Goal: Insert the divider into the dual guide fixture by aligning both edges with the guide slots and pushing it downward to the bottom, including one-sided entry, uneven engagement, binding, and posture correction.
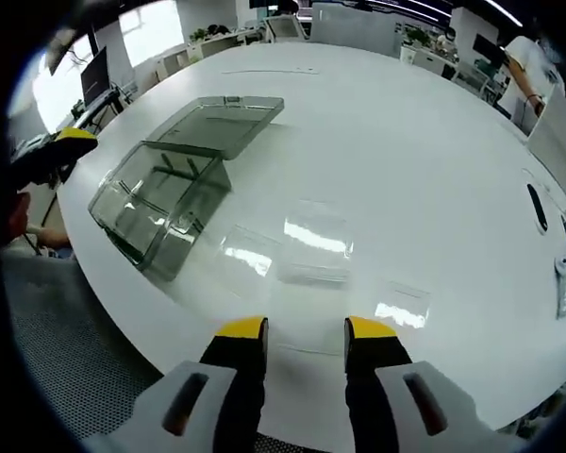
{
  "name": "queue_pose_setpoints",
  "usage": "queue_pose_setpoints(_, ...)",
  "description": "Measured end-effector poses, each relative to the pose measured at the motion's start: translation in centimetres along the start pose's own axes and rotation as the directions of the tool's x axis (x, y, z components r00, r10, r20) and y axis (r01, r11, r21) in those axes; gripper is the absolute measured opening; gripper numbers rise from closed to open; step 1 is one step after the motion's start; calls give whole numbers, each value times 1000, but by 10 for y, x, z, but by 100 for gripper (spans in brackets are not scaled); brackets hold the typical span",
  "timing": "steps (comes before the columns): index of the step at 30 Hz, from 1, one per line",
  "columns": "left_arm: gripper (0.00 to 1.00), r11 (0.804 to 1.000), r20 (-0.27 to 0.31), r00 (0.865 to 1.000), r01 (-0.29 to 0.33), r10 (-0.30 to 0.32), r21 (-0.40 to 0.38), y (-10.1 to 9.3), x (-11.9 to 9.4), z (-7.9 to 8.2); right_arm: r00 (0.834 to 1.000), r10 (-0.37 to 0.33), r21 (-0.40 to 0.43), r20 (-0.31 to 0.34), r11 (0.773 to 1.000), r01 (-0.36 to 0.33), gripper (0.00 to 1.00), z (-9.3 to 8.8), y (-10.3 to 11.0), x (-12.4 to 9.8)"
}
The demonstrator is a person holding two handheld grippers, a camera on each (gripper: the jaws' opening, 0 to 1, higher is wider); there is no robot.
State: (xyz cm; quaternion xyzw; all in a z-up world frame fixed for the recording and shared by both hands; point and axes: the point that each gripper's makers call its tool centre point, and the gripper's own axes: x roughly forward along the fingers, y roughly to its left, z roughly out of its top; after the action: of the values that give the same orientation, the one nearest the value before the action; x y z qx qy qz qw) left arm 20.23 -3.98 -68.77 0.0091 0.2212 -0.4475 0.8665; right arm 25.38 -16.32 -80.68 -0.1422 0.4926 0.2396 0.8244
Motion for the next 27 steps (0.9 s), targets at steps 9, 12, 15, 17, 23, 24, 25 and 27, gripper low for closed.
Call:
queue_pose_setpoints(9,87,998,40,998,-50,52,-45,10,0,9,998,7,-6,62,1000,-7,28,14,4,-16)
queue_pose_setpoints(12,87,996,48,997,-59,62,-60,13,0,9,997,12,-12,82,1000,-11,28,20,6,-21)
queue_pose_setpoints(15,84,994,52,996,-70,75,-86,17,0,10,994,19,-18,108,1000,-17,28,27,9,-27)
queue_pose_setpoints(17,82,992,55,995,-75,81,-98,18,0,11,993,21,-23,117,1000,-18,28,29,10,-29)
queue_pose_setpoints(23,72,980,80,992,-84,100,-179,18,0,13,988,32,-31,149,999,-27,28,33,19,-37)
queue_pose_setpoints(24,72,977,87,991,-82,101,-194,18,0,13,988,35,-36,153,999,-30,28,34,21,-38)
queue_pose_setpoints(25,72,977,92,991,-81,101,-197,18,0,14,987,38,-39,155,999,-33,28,34,23,-39)
queue_pose_setpoints(27,72,976,91,989,-94,113,-198,18,-1,14,986,50,-47,161,998,-43,28,35,27,-41)
